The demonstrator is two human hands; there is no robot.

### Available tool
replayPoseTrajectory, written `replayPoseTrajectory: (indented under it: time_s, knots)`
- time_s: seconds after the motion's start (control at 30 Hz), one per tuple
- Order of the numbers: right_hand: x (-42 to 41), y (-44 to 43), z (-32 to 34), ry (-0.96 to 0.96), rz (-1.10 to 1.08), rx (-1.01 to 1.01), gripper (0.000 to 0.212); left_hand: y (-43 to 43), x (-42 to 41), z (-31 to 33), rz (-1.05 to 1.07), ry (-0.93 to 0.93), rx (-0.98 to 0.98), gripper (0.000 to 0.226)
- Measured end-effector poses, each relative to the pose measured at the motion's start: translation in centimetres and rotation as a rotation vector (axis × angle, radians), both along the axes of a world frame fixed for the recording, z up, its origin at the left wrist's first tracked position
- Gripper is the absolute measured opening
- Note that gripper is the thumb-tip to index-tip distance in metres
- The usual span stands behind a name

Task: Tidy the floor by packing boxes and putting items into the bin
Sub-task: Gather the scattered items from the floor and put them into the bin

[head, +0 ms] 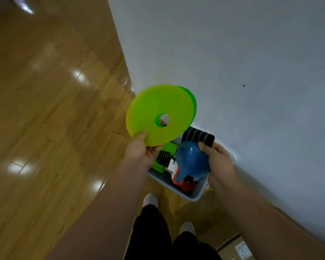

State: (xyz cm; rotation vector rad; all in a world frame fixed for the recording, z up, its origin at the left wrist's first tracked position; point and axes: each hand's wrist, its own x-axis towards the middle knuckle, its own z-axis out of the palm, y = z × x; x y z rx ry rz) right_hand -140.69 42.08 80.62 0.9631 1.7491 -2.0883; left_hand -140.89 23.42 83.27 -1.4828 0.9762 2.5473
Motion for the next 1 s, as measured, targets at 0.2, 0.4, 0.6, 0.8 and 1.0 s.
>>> replayPoseTrajectory:
  time_s: [0.2, 0.4, 0.6, 0.8, 1.0]
  knots:
    - [-5.5, 0.2, -5.7, -0.098, -0.174, 0.088, 0.022, -0.1, -9.2, -7.3, -0.241, -0.084, -0.053, 0.043]
    - [-8.5, 1.0, -15.2, -0.288, -0.315, 0.145, 0.013, 1.8, -14.0, -17.7, -0.397, -0.217, -0.049, 0.041]
    - [-9.0, 2.6, -31.7, -0.449, -0.365, 0.144, 0.021, 5.2, -14.9, -35.4, -0.398, -0.45, 0.035, 0.05]
    - [-7.5, 2.9, -47.9, -0.568, -0.349, 0.167, 0.007, 9.1, -13.5, -51.5, -0.316, -0.57, 0.179, 0.039]
    - [-7.3, 3.9, -51.5, -0.582, -0.326, 0.148, 0.051, 9.6, -13.8, -54.3, -0.541, -0.544, 0.178, 0.023]
